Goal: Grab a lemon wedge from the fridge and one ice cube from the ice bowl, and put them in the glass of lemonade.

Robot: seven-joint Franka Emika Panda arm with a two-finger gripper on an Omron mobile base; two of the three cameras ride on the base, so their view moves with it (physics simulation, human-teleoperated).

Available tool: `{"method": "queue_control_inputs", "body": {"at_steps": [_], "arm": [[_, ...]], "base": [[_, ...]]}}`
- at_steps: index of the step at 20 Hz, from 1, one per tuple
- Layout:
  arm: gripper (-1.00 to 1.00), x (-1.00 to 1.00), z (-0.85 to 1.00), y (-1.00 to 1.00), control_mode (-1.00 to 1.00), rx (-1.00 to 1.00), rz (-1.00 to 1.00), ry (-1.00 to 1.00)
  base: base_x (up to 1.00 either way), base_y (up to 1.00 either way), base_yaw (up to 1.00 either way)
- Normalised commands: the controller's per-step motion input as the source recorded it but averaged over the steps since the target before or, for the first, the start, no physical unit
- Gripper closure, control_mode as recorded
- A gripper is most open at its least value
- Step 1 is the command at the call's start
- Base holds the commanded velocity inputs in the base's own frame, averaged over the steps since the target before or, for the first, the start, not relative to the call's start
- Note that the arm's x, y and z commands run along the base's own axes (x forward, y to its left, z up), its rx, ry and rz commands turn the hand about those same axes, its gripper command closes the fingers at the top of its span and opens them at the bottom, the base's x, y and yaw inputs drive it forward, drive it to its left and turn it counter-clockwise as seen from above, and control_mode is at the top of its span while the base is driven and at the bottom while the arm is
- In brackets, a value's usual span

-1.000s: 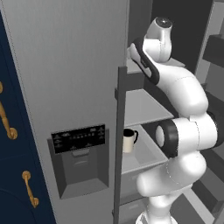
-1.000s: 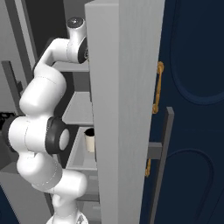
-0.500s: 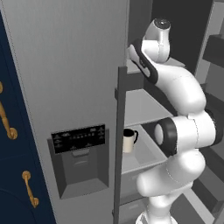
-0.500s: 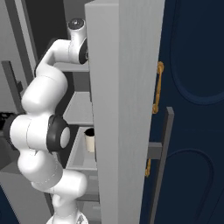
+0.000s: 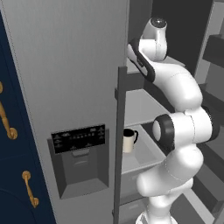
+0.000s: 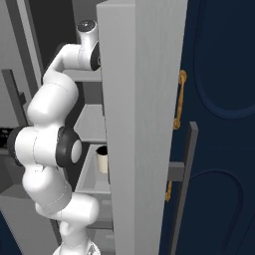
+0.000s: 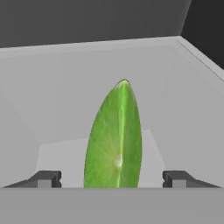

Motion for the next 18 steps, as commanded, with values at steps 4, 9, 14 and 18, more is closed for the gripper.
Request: {"method": "queue_control_inputs", "body": {"at_steps": [4, 9, 14, 18], "arm": [[1.00, -0.03, 0.00, 0.00, -1.00, 0.00, 0.00, 0.00], [1.00, -0.15, 0.00, 0.00, -1.00, 0.00, 0.00, 0.00], [1.00, -0.90, 0.00, -0.07, -1.00, 0.03, 0.00, -0.06], [1.00, -1.00, 0.00, -0.12, -1.00, 0.06, 0.00, -0.11]], "base": [[0.00, 0.00, 0.00], [0.00, 0.00, 0.00], [0.00, 0.00, 0.00], [0.00, 0.00, 0.00]]}}
